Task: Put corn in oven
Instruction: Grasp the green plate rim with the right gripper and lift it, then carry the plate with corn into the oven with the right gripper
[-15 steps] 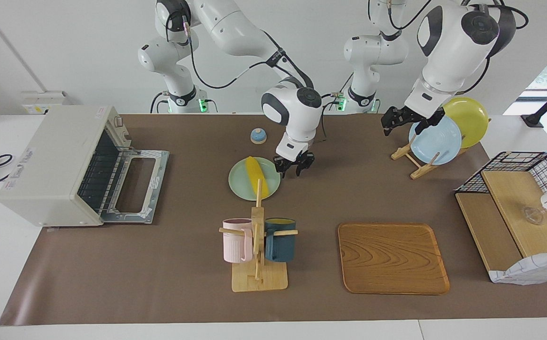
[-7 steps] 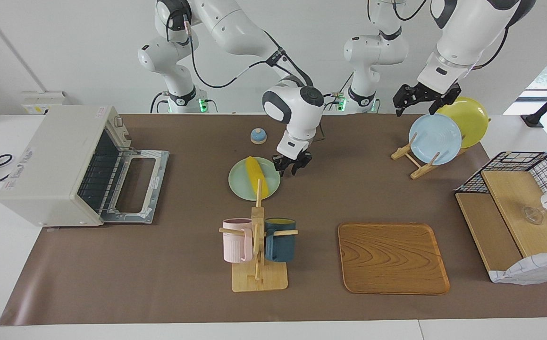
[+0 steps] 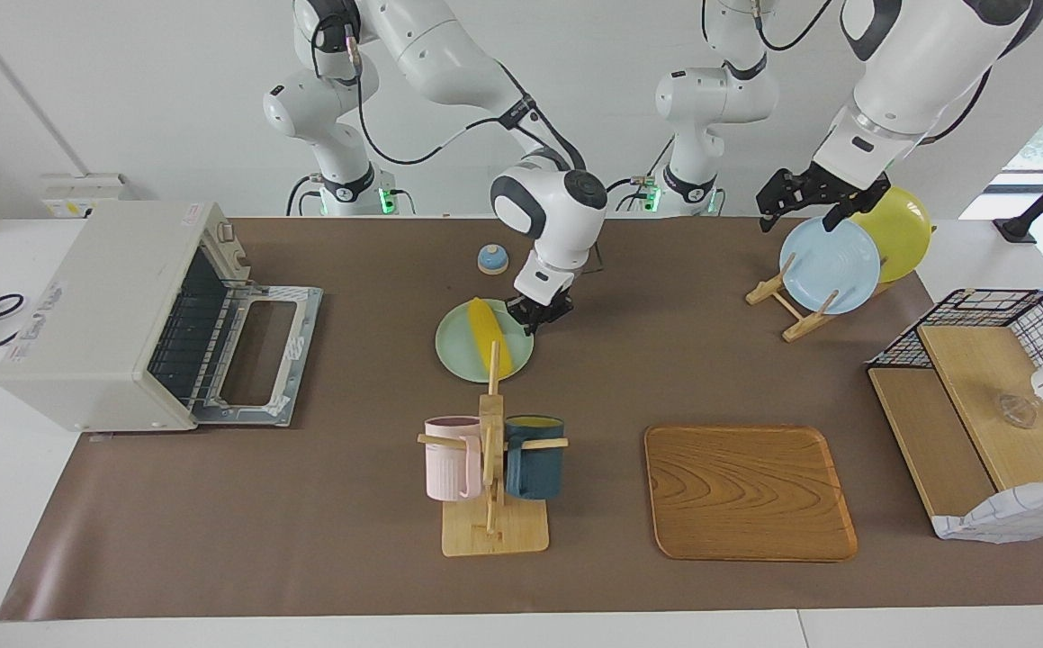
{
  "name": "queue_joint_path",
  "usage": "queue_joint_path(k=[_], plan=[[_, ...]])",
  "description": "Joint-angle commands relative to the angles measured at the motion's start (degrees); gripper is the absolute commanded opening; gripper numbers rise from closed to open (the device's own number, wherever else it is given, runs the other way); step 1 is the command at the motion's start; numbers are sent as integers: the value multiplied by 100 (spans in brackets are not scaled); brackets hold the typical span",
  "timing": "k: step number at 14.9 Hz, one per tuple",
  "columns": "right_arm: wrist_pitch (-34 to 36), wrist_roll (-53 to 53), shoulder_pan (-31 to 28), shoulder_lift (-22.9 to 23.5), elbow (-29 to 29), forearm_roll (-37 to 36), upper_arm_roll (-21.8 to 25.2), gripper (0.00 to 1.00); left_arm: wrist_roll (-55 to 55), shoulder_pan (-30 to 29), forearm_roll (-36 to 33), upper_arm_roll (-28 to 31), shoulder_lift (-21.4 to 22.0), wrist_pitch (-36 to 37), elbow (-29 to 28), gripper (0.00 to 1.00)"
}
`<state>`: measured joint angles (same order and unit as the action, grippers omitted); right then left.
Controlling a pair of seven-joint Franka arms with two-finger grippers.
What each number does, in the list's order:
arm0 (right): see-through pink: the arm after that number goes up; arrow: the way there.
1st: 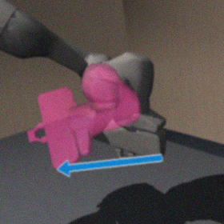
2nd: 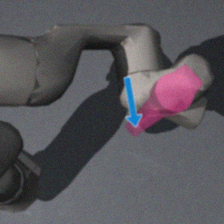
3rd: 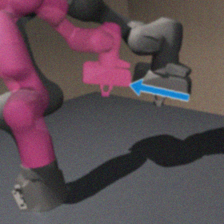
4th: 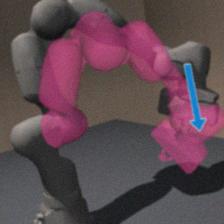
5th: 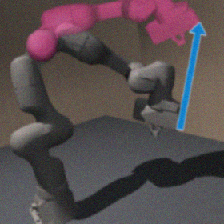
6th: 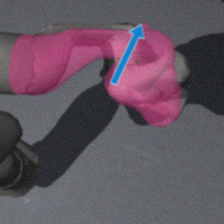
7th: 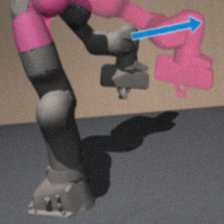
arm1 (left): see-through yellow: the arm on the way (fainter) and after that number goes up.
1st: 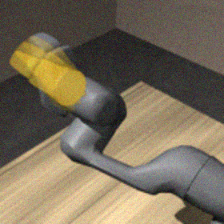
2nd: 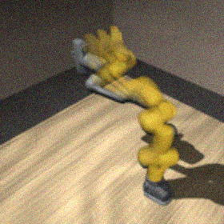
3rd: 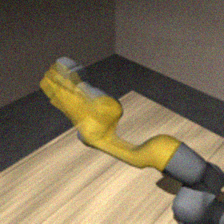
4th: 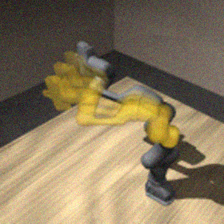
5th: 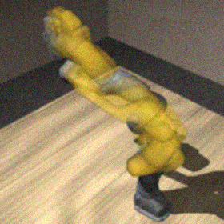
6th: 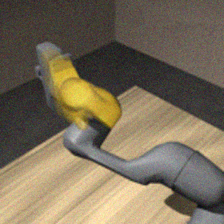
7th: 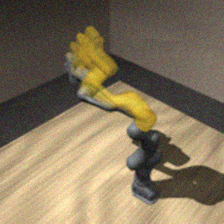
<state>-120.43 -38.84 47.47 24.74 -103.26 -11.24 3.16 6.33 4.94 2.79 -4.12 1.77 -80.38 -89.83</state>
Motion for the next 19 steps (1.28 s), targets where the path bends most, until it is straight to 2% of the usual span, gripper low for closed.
queue_joint_path(k=[1,4,6,7,11,15,19], plan=[[360,-72,-54,-128,-29,-535,-44,0,-79,34,-15,8,-124,260,176,100],[1211,410,-106,-119,384,-748,-17,0,-35,-19,-15,8,-150,198,194,100],[1503,579,-272,-416,298,-792,27,0,-44,-28,-15,-1,-141,224,185,100],[1496,692,-596,-670,97,-801,9,0,-53,-28,-15,-10,-133,225,176,100],[1443,2325,-2063,-1857,-966,-722,0,0,-97,-37,-24,-28,-141,251,176,100],[1172,2714,-2751,-2622,-2038,-722,9,0,-105,-63,-24,-71,-133,269,176,100],[732,3398,-3594,-2800,-2506,-748,18,0,-105,-98,-15,-80,-133,233,185,100]])
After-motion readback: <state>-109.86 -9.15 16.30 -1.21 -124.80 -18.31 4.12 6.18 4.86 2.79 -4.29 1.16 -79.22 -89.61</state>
